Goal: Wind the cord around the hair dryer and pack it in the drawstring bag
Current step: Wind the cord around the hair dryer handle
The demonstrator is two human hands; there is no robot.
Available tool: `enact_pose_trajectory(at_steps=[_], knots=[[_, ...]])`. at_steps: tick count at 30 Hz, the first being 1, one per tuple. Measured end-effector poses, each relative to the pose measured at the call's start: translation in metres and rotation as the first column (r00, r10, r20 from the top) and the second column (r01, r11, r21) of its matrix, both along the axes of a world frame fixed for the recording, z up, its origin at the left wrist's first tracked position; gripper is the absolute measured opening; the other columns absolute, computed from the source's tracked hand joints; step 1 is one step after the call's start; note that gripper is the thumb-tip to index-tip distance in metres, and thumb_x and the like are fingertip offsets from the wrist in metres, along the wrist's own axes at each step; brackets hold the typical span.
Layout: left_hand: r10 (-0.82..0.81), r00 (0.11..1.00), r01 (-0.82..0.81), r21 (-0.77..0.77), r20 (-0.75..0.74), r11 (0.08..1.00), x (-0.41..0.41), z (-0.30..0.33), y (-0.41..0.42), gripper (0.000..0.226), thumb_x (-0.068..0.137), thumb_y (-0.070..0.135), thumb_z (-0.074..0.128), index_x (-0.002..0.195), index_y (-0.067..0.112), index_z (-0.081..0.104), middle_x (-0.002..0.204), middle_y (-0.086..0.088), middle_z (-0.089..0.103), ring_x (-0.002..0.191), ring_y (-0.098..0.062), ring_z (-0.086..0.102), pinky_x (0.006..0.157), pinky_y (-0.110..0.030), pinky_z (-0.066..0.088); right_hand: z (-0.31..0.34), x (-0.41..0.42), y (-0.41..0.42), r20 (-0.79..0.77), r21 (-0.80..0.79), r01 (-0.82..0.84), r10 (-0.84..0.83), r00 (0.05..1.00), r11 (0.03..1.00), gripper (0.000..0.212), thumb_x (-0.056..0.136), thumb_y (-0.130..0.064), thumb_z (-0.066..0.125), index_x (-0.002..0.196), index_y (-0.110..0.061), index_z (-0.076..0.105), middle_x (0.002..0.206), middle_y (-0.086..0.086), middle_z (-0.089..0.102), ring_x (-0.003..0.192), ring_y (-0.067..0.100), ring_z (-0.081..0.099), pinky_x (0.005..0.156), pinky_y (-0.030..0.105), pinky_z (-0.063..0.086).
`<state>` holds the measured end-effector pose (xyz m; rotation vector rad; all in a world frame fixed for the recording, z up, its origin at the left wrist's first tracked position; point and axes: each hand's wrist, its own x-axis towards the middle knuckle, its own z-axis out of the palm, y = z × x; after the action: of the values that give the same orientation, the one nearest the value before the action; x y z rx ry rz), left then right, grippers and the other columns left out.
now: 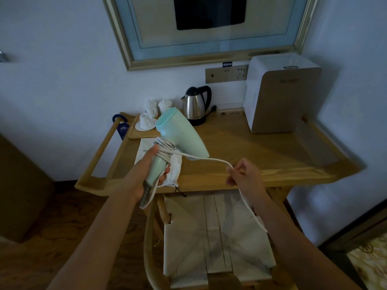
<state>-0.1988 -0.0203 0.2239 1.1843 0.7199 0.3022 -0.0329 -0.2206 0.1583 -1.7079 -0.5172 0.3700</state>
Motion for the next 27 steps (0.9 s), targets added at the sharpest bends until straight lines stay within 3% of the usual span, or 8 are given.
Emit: enact_pose_trajectory(at_steps=[3,7,9,11,13,17,21,27], knots=[[-0.006,0.999,0.008,-0.044,0.042,0.999,0.002,0.003,-0.002,0.048,0.088,0.053,0.047,0.088,0.008,0.064,0.063,-0.008,0.062,0.045,-0.012,0.053,0.039,-0.018,0.045,-0.011,-0.010,-0.012,0.328,-0.065,0.114,-0.087,0.941,0.991,0.016,0.083,-0.022,0.061,0.072,-0.018,0.051,0.063,-0.004,0.058,0.051,0.010,0.053,0.051,0.019,0.042],[-0.019,0.995,0.027,-0.078,0.093,0.997,0.008,0.007,-0.007,0.047,0.089,0.051,0.046,0.093,0.006,0.061,0.062,-0.007,0.062,0.044,-0.012,0.053,0.038,-0.018,0.044,-0.037,-0.034,-0.019,0.820,0.057,0.225,-0.175,0.545,0.973,0.019,0.084,-0.022,0.052,0.071,-0.008,0.057,0.074,-0.004,0.054,0.062,0.001,0.043,0.063,0.006,0.038],[-0.058,0.993,0.068,-0.093,0.105,0.993,0.012,0.010,-0.012,0.047,0.088,0.051,0.046,0.091,0.006,0.061,0.063,-0.007,0.061,0.044,-0.012,0.053,0.038,-0.019,0.044,-0.046,-0.048,-0.015,0.670,-0.015,0.178,-0.122,0.732,0.984,0.013,0.082,-0.018,0.058,0.072,-0.011,0.055,0.081,-0.009,0.053,0.069,0.000,0.047,0.070,0.000,0.037],[-0.112,0.987,0.122,-0.085,0.120,0.989,0.015,0.013,-0.017,0.048,0.090,0.050,0.044,0.086,0.006,0.062,0.061,-0.007,0.060,0.043,-0.012,0.051,0.037,-0.018,0.043,-0.041,-0.055,-0.007,0.157,-0.064,-0.028,0.038,0.987,0.998,0.012,0.082,-0.012,0.064,0.082,-0.018,0.054,0.084,-0.003,0.061,0.072,0.008,0.058,0.063,0.006,0.046],[-0.147,0.983,0.153,-0.052,0.106,0.987,0.018,0.015,-0.023,0.048,0.091,0.049,0.041,0.084,0.007,0.063,0.060,-0.008,0.058,0.041,-0.013,0.048,0.037,-0.018,0.041,-0.030,-0.052,-0.003,-0.199,0.103,-0.298,0.313,0.929,0.949,0.034,0.083,-0.007,0.064,0.110,-0.022,0.051,0.110,0.002,0.060,0.093,0.007,0.061,0.069,0.012,0.051],[-0.165,0.986,0.164,0.053,0.013,0.985,0.023,0.017,-0.031,0.046,0.090,0.048,0.045,0.088,0.007,0.063,0.067,-0.013,0.059,0.048,-0.018,0.047,0.039,-0.020,0.040,0.011,-0.046,0.010,-0.094,0.120,-0.494,0.505,0.858,0.861,0.042,0.093,-0.042,0.045,0.133,-0.029,0.046,0.131,-0.018,0.049,0.122,-0.003,0.044,0.080,0.000,0.039],[-0.159,0.987,0.160,0.076,-0.013,0.984,0.023,0.017,-0.038,0.044,0.090,0.044,0.044,0.094,0.003,0.061,0.070,-0.018,0.057,0.051,-0.022,0.045,0.038,-0.020,0.040,0.030,-0.052,0.024,-0.050,0.178,-0.568,0.584,0.810,0.803,0.028,0.098,-0.026,0.038,0.094,-0.014,0.062,0.085,0.002,0.066,0.081,0.012,0.064,0.076,0.017,0.048],[-0.144,0.990,0.144,0.073,0.003,0.987,0.016,0.015,-0.041,0.033,0.092,0.034,0.045,0.094,0.005,0.061,0.072,-0.018,0.057,0.046,-0.019,0.049,0.039,-0.020,0.040,0.011,-0.054,0.010,-0.135,0.339,-0.576,0.645,0.752,0.743,0.025,0.092,-0.028,0.048,0.076,-0.020,0.065,0.053,-0.010,0.045,0.044,0.004,0.033,0.043,0.016,0.029]])
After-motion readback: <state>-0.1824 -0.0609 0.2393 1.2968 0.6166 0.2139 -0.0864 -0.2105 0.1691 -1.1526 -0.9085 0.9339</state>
